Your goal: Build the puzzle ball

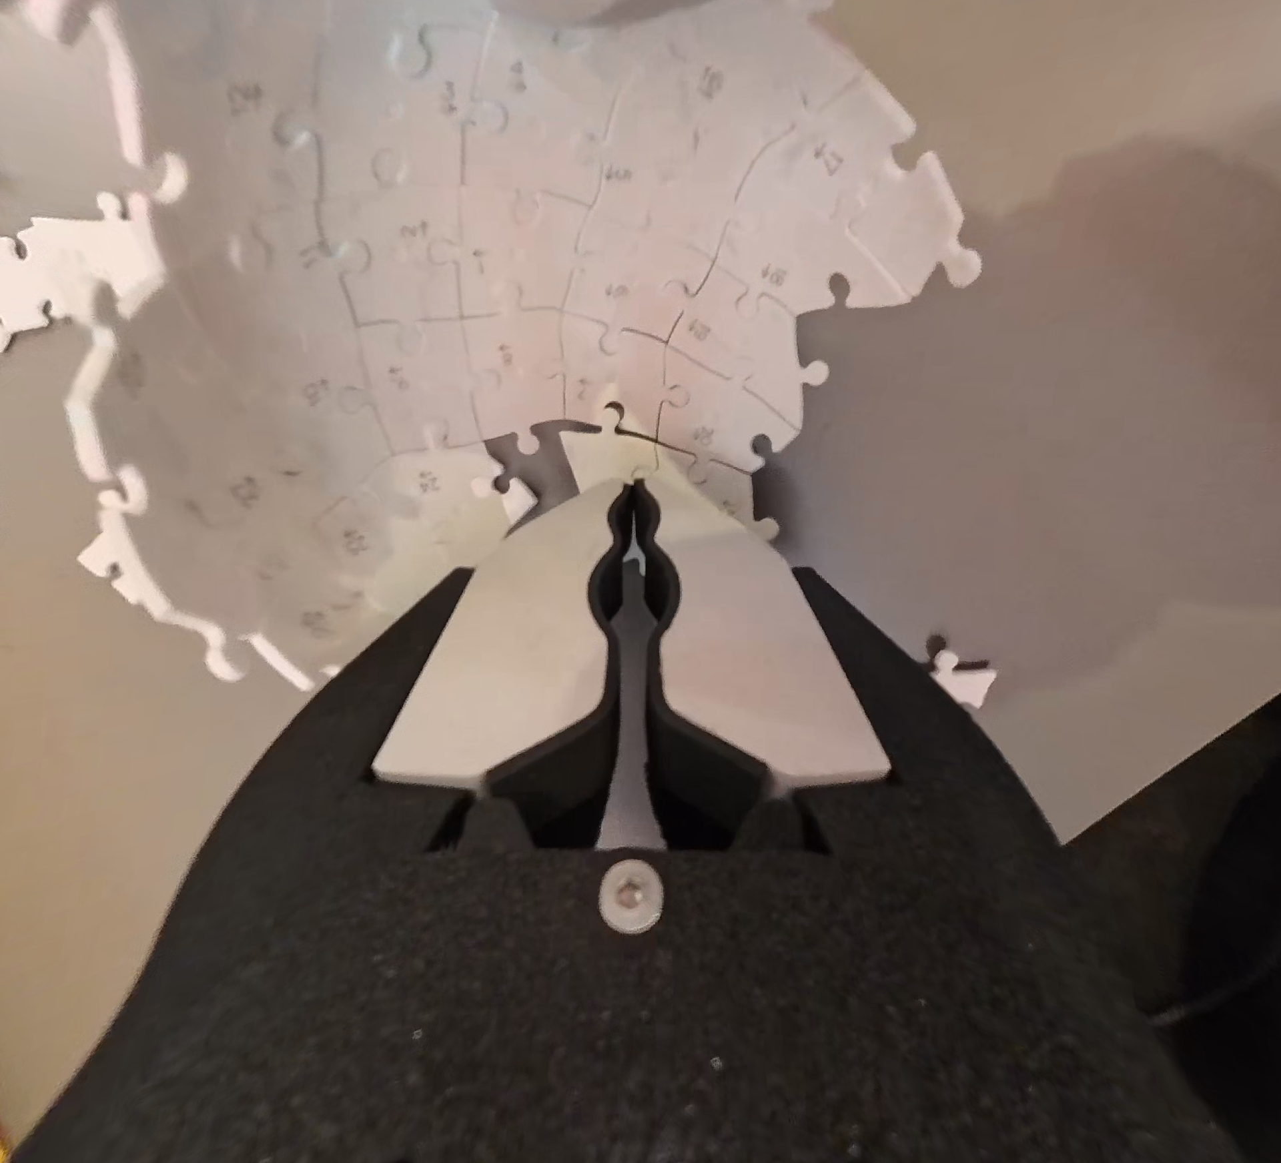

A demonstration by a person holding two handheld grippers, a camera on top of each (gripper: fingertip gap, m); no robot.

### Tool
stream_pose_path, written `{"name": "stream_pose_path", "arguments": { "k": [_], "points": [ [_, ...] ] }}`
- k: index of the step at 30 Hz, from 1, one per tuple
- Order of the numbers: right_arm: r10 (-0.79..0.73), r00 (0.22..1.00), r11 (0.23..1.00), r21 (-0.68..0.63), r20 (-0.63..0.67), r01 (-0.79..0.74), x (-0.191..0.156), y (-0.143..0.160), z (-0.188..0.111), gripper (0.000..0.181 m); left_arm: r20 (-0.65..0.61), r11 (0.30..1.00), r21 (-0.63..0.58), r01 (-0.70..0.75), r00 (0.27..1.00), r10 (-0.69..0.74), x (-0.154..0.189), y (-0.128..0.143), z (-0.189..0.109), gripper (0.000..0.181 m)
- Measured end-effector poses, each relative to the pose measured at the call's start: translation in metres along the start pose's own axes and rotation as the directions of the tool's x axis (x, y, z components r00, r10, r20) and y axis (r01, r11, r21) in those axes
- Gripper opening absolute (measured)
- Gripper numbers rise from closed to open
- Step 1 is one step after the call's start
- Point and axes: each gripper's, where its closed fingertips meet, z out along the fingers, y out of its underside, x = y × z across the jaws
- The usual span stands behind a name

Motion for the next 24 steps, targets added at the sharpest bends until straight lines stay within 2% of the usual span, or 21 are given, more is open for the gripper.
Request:
{"name": "stream_pose_path", "arguments": {
  "k": [8,13,24],
  "points": [
    [0.010,1.000,1.000,-0.026,0.000,-0.010,0.000,0.003,-0.001,0.003,0.018,0.998,0.024,0.051,0.999,-0.052,-0.005,-0.007,0.005,0.000],
    [0.061,0.998,0.996,-0.064,0.006,-0.060,0.000,0.005,0.000,0.003,0.105,1.000,0.020,0.018,0.994,-0.020,-0.004,-0.007,0.007,0.000],
    [0.132,0.991,0.991,-0.024,-0.002,-0.132,0.001,0.017,-0.003,0.003,0.140,0.998,-0.054,-0.045,0.989,0.052,-0.004,-0.009,0.008,0.000]
  ]
}}
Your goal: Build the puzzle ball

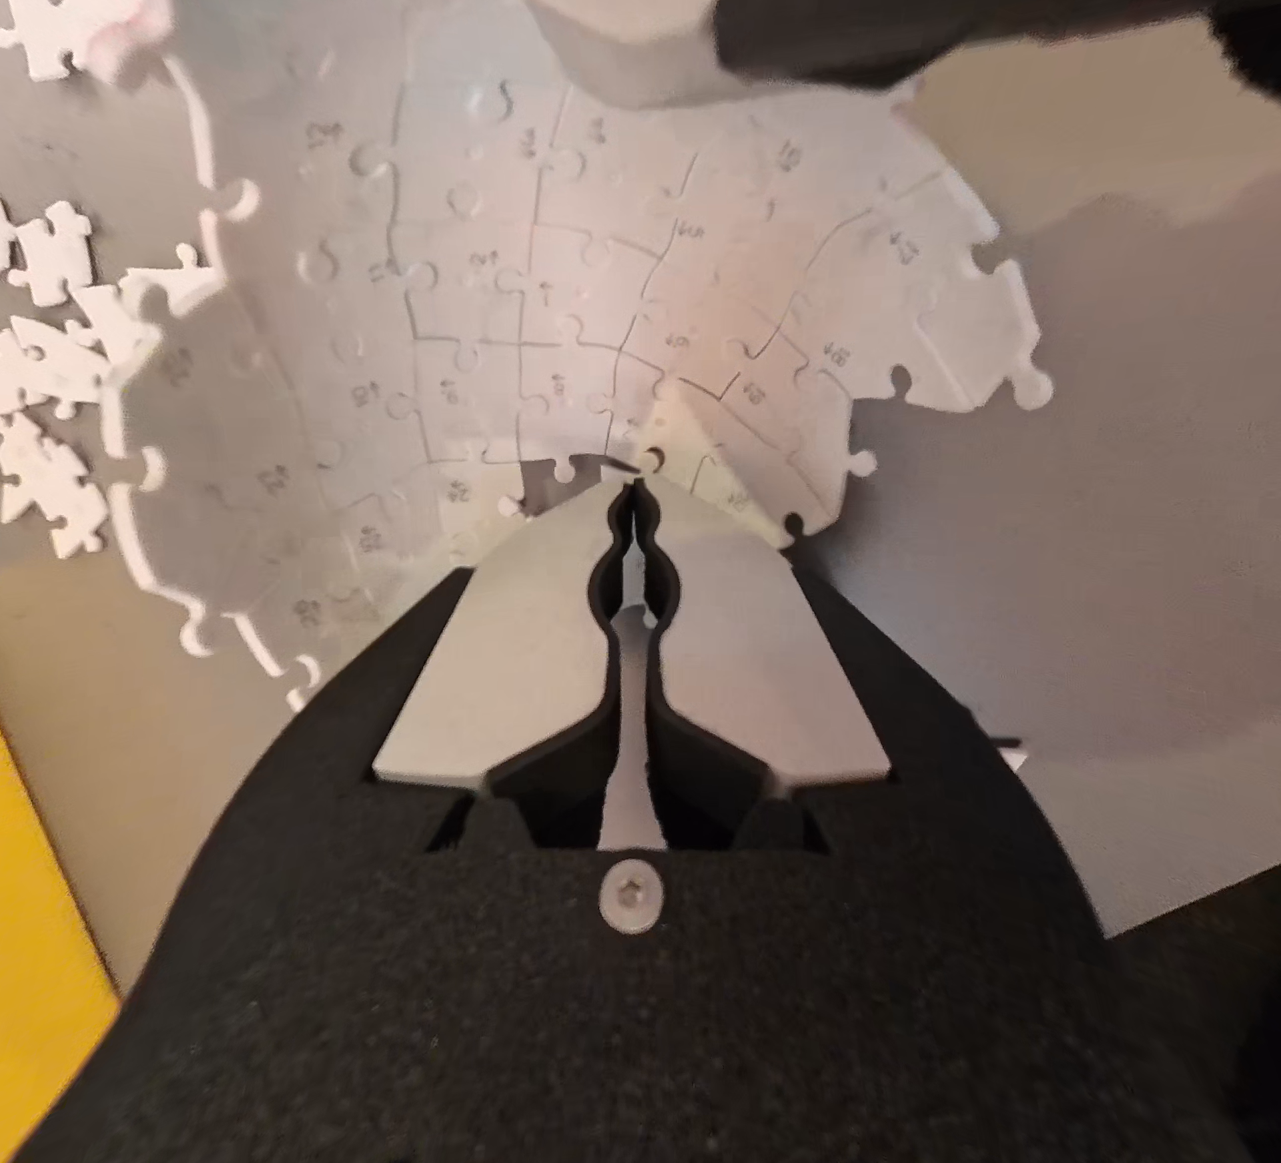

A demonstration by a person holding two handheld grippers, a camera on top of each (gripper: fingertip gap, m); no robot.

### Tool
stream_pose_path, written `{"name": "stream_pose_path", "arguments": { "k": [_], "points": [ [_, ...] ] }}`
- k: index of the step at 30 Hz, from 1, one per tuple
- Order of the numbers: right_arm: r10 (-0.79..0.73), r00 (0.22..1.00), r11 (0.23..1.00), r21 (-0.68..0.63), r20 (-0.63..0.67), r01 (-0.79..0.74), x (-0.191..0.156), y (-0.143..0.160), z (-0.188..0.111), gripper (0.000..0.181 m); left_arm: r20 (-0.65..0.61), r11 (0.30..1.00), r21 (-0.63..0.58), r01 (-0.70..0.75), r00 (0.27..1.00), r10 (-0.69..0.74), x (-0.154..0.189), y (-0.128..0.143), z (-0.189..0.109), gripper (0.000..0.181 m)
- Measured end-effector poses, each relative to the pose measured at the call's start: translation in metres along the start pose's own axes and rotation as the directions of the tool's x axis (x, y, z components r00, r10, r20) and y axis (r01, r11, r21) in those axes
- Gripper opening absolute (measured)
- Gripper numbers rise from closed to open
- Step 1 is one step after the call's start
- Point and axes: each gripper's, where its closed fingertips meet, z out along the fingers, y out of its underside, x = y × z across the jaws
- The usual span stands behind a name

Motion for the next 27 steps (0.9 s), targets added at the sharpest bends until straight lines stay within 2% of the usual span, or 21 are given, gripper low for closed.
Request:
{"name": "stream_pose_path", "arguments": {
  "k": [5,8,11,15,20,23,27],
  "points": [
    [0.009,1.000,1.000,-0.020,0.005,-0.009,0.002,0.007,0.003,0.004,-0.009,1.000,0.026,-0.007,1.000,0.008,0.004,-0.007,-0.006,0.000],
    [0.010,1.000,1.000,-0.018,0.011,-0.010,0.003,0.009,0.003,0.004,0.032,0.996,0.086,-0.001,0.999,-0.002,-0.005,-0.011,-0.027,0.000],
    [0.021,1.000,1.000,-0.012,0.023,-0.021,0.003,0.010,0.004,0.004,0.040,0.987,0.151,0.045,0.998,-0.051,-0.016,-0.002,-0.051,0.000],
    [0.029,0.999,1.000,0.004,0.043,-0.029,0.003,0.011,0.004,0.004,-0.131,0.969,0.191,0.156,0.983,-0.132,-0.004,0.023,-0.061,0.005],
    [0.024,0.999,1.000,0.014,0.044,-0.024,0.005,0.012,0.004,0.004,-0.336,0.915,0.190,0.357,0.899,-0.281,0.014,0.043,-0.054,0.021],
    [0.032,0.998,0.999,0.011,0.046,-0.032,0.006,0.015,0.004,0.004,-0.381,0.895,0.218,0.389,0.878,-0.289,0.016,0.045,-0.049,0.032],
    [0.038,0.998,0.999,0.011,0.054,-0.038,0.007,0.017,0.004,0.004,-0.376,0.913,0.257,0.318,0.903,-0.208,0.020,0.045,-0.044,0.041]
  ]
}}
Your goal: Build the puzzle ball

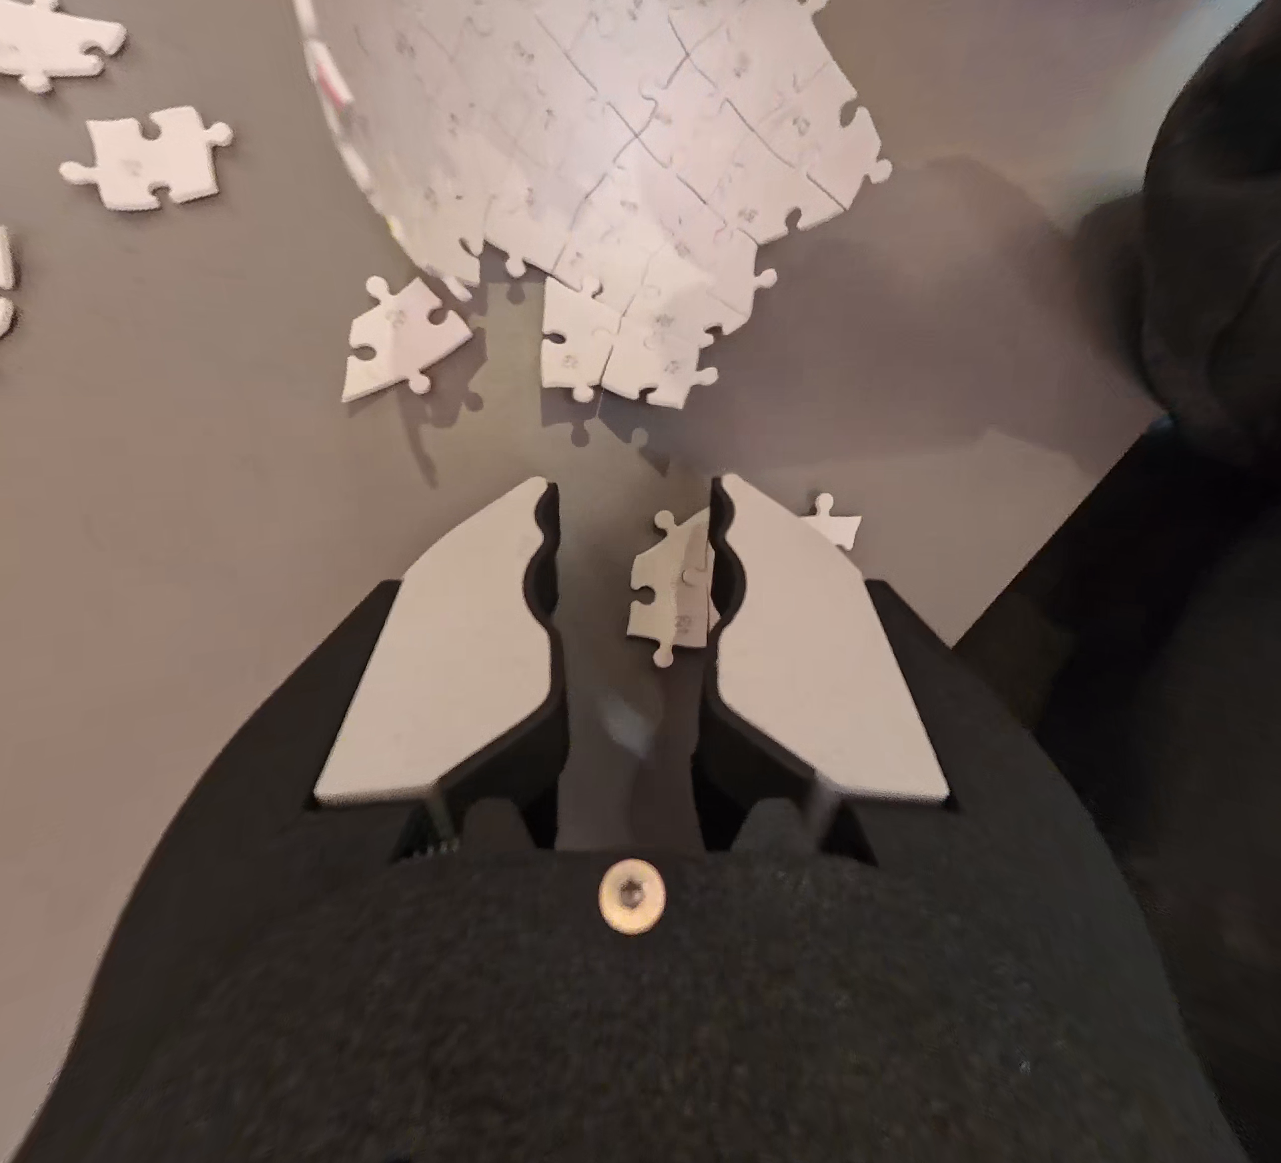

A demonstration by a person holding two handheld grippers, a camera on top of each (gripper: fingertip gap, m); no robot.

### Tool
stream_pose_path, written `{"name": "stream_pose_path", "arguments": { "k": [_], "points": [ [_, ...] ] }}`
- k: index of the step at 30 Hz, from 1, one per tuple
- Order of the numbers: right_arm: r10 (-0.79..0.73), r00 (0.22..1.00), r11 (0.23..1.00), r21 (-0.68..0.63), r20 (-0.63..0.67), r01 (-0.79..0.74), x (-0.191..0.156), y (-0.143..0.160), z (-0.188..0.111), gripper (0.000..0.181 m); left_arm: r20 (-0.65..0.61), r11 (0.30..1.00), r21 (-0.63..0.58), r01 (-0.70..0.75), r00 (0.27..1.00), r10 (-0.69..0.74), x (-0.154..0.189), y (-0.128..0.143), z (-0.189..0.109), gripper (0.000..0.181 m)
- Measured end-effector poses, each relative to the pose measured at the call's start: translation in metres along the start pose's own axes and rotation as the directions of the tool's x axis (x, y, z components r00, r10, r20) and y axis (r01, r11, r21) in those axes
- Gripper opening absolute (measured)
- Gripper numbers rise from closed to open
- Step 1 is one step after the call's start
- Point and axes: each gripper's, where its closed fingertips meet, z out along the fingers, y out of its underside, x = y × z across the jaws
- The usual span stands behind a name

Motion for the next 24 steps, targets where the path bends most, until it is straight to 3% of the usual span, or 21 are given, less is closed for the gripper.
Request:
{"name": "stream_pose_path", "arguments": {
  "k": [7,24],
  "points": [
    [0.053,0.998,0.999,-0.007,0.046,-0.052,0.004,0.005,0.003,0.004,-0.091,0.996,-0.010,-0.092,0.992,0.091,-0.003,-0.001,0.004,0.040],
    [0.035,0.999,0.999,0.010,0.029,-0.035,0.001,0.001,0.000,0.004,-0.064,0.969,-0.086,-0.231,0.972,0.226,-0.010,0.000,0.018,0.027]
  ]
}}
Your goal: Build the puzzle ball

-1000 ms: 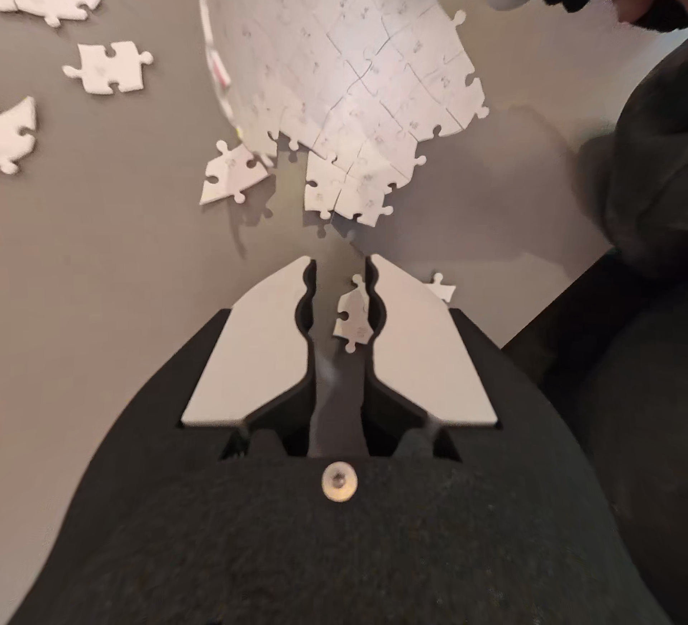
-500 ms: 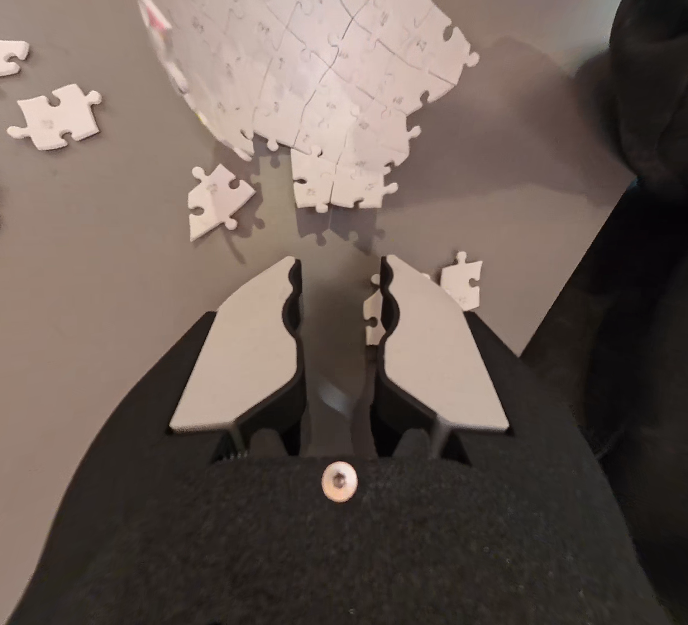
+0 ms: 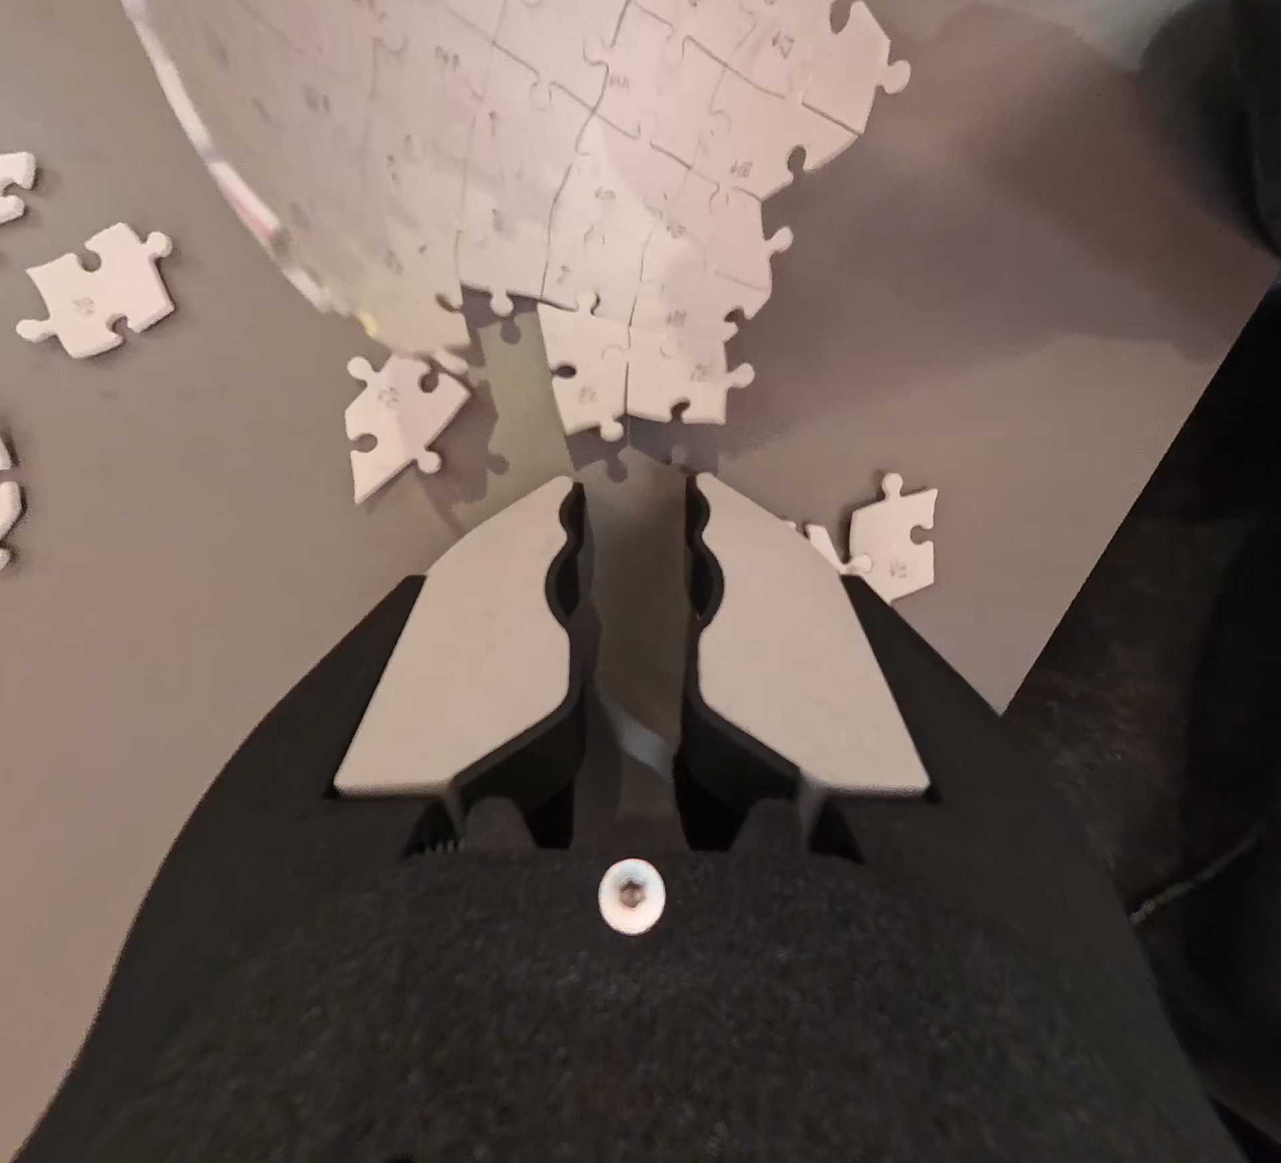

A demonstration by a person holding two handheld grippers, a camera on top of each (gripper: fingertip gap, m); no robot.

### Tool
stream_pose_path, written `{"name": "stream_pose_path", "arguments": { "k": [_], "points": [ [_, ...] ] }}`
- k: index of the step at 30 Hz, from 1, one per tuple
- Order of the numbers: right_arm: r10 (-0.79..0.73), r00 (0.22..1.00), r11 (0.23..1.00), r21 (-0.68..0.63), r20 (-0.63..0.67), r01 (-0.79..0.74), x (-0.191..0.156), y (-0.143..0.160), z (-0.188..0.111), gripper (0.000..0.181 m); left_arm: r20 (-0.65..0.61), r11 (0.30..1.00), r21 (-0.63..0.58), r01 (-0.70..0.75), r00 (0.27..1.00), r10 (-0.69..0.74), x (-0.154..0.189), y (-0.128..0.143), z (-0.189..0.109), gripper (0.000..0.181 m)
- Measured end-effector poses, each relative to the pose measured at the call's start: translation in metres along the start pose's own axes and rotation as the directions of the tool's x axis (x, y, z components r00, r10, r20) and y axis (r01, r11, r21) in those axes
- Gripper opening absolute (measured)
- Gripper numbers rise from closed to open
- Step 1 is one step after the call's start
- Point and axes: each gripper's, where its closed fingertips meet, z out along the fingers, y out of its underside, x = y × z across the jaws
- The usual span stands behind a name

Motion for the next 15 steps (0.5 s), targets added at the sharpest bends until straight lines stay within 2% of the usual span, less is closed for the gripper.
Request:
{"name": "stream_pose_path", "arguments": {
  "k": [8,15],
  "points": [
    [-0.055,0.997,0.998,0.004,-0.050,0.055,-0.0045,-0.0055,-0.0019,0.004,0.000,1.000,0.006,-0.026,1.000,0.026,0.0034,-0.0074,0.0084,0.005],
    [-0.138,0.987,0.990,0.009,-0.086,0.140,-0.0091,-0.0109,-0.0058,0.004,-0.002,1.000,0.000,-0.031,1.000,0.031,0.0030,-0.0086,0.0094,0.003]
  ]
}}
